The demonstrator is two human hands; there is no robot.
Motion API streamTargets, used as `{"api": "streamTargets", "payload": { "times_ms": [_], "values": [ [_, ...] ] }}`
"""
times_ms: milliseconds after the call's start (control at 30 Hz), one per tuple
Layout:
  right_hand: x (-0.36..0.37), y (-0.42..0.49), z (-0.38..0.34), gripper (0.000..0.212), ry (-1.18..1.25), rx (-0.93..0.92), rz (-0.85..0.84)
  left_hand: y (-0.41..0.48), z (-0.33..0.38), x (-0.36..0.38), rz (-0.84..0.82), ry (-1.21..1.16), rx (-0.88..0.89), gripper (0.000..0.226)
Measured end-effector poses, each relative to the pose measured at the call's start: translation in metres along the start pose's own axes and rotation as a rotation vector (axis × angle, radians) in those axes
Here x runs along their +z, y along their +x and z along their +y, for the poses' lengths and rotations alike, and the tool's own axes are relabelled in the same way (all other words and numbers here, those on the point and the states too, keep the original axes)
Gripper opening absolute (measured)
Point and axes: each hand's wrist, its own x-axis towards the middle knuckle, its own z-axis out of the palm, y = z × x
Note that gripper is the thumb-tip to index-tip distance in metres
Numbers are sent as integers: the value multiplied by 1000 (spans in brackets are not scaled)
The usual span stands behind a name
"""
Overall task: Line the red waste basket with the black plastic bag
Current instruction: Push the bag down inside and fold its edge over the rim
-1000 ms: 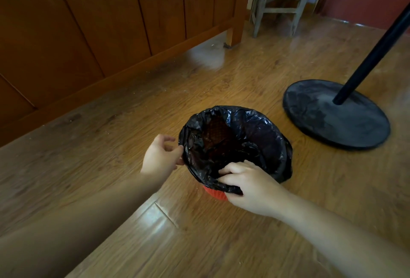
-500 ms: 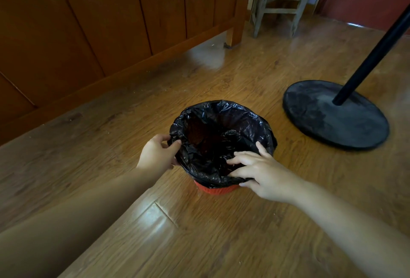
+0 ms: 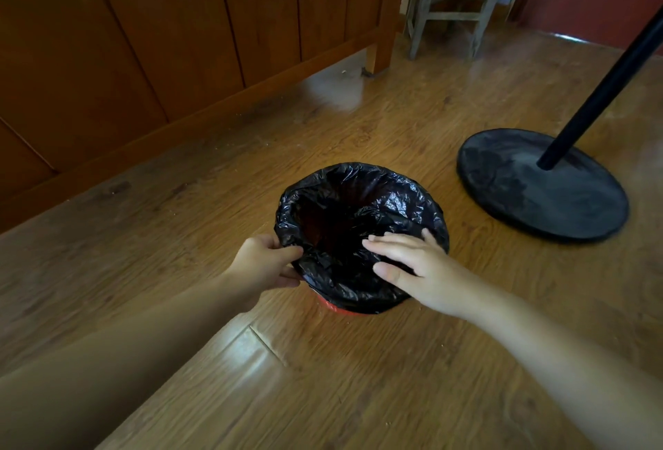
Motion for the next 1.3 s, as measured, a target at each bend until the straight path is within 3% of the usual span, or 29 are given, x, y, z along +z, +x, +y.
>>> {"api": "streamTargets", "payload": {
  "times_ms": [200, 567, 667, 900, 1000, 1133, 1300],
  "values": [
    [32, 10, -16, 50, -34, 127, -185, -21, -4, 22, -25, 87, 84, 19],
    [99, -8, -2, 57, -258, 237, -513, -39, -33, 20, -71, 282, 159, 20],
    [93, -9, 2, 59, -276, 237, -477, -38, -33, 21, -86, 323, 172, 18],
    [73, -5, -17, 59, -161, 76, -138, -37, -24, 28, -56, 350, 204, 18],
    [83, -2, -26, 58, -157, 55, -183, -37, -23, 31, -52, 386, 218, 11],
    [103, 0, -25, 56, -93, 226, -305, -36, -24, 26, -38, 452, 241, 10],
    [106, -2, -18, 57, -252, 305, -426, -31, -23, 18, 23, 525, 307, 7]
  ]
}}
